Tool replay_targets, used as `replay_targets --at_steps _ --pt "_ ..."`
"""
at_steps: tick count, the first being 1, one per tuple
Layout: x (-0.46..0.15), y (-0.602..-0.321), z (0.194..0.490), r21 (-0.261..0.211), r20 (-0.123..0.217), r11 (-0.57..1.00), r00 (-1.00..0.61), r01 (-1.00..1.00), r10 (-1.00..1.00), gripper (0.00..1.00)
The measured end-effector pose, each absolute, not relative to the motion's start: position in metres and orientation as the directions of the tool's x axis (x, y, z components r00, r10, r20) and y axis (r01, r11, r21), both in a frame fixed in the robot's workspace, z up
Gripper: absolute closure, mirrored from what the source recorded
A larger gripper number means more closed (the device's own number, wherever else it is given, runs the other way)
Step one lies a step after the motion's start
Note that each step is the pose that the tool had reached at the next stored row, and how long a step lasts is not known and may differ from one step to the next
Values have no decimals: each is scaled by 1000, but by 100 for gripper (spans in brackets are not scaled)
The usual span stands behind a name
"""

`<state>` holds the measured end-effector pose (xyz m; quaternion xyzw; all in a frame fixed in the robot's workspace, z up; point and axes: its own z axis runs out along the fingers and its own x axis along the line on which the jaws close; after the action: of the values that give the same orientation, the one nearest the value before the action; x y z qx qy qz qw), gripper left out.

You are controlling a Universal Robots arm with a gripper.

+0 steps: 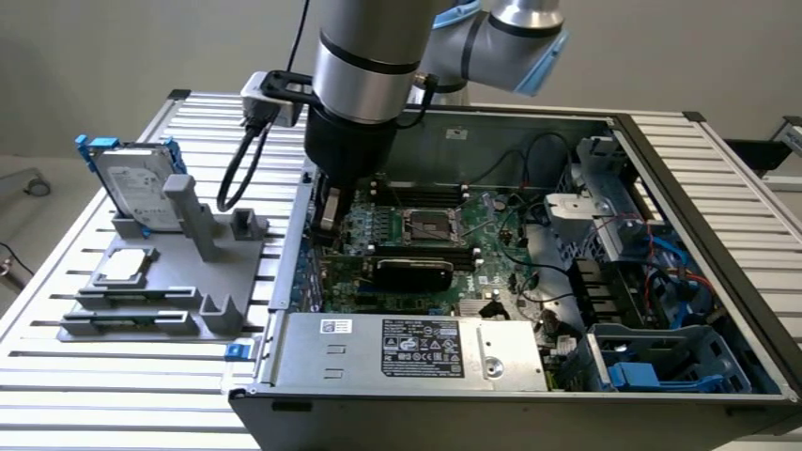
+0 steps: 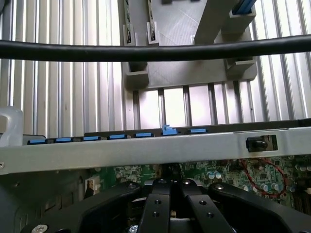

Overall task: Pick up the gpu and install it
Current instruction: 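Press down on the gpu until it lock into place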

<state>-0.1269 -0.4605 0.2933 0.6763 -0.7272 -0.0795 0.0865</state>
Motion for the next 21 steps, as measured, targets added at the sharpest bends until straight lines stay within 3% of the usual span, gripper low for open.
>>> replay_targets --at_steps 21 --pt "-115 -460 303 220 10 72 -72 -973 -997 89"
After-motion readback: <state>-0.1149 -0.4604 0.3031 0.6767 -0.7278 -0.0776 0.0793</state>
